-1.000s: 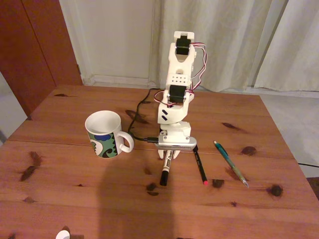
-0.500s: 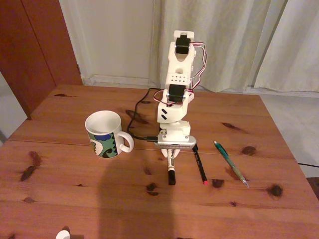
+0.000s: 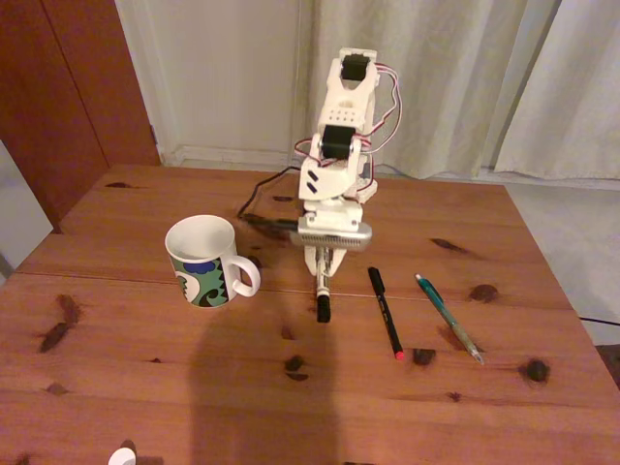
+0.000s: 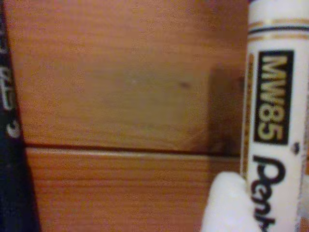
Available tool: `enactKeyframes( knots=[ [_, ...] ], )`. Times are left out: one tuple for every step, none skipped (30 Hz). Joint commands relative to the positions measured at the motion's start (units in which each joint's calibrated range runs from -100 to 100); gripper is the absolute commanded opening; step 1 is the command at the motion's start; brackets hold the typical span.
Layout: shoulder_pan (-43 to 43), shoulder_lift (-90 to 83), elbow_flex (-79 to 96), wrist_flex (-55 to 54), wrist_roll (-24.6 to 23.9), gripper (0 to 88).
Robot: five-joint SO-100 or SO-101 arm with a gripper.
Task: Clean up the desk and place the pens and markers into the cup
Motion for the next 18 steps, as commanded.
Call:
enactKeyframes(
  knots=[
    [1.90,-8.19,-0.13,-1.11,0.84,0.8],
    [2.46,-9.43,-0.49,-1.54,0.84,0.8],
    [3.35,-10.67,-0.76,-1.71,0.84,0.8],
    [4.15,-11.83,-1.21,-1.97,0.84,0.8],
    [4.88,-12.83,-2.29,-2.66,0.84,0.8],
    [5.76,-13.41,-3.47,-3.35,0.84,0.8],
    [6.64,-13.90,-4.73,-3.95,0.84,0.8],
    [7.53,-14.32,-6.26,-4.55,0.73,0.8],
    [8.33,-14.40,-7.79,-5.07,0.57,0.8],
    [9.22,-14.40,-9.42,-5.50,0.47,0.8],
    [10.10,-14.40,-11.04,-5.75,0.42,0.8],
    [10.91,-14.40,-12.57,-6.10,0.36,0.8],
    [11.79,-14.40,-14.11,-6.10,0.31,0.8],
    [12.52,-14.40,-15.55,-6.10,0.26,0.8],
    [13.32,-14.32,-16.90,-6.10,0.10,0.8],
    [13.96,-14.23,-18.25,-6.10,-0.53,0.8],
    [14.53,-14.15,-19.52,-6.19,-1.36,0.8],
    [15.01,-13.65,-20.69,-6.44,-2.04,0.8]
  ],
)
